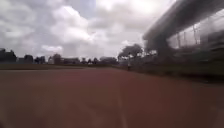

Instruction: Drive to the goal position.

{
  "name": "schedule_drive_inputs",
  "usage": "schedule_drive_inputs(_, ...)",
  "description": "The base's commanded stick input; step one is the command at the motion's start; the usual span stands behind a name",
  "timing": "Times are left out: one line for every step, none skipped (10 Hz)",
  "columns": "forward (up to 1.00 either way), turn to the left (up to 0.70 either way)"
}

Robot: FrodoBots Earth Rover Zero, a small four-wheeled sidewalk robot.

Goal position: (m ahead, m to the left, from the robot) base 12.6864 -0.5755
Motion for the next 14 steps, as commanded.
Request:
schedule_drive_inputs(0.7, 0.0)
schedule_drive_inputs(0.7, 0.0)
schedule_drive_inputs(0.7, 0.0)
schedule_drive_inputs(0.7, 0.0)
schedule_drive_inputs(0.7, 0.0)
schedule_drive_inputs(0.7, 0.0)
schedule_drive_inputs(0.7, 0.0)
schedule_drive_inputs(0.7, 0.0)
schedule_drive_inputs(0.7, 0.0)
schedule_drive_inputs(0.7, 0.0)
schedule_drive_inputs(0.7, 0.0)
schedule_drive_inputs(0.7, 0.0)
schedule_drive_inputs(0.7, 0.0)
schedule_drive_inputs(0.7, 0.0)
